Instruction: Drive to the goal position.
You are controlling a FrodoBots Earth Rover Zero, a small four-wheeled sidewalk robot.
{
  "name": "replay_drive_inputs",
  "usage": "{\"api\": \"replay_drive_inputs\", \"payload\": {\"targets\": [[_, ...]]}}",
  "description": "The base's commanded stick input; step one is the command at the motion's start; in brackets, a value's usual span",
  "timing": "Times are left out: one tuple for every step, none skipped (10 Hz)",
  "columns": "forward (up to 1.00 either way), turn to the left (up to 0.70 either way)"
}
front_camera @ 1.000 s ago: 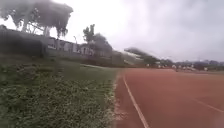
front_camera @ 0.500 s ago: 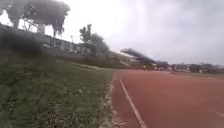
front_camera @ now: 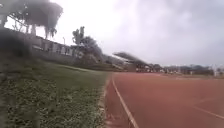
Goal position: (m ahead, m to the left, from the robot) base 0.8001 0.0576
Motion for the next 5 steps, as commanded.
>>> {"api": "replay_drive_inputs", "payload": {"targets": [[0.50, -0.47], [0.50, -0.47], [0.50, -0.47], [0.50, -0.47], [0.50, -0.47]]}}
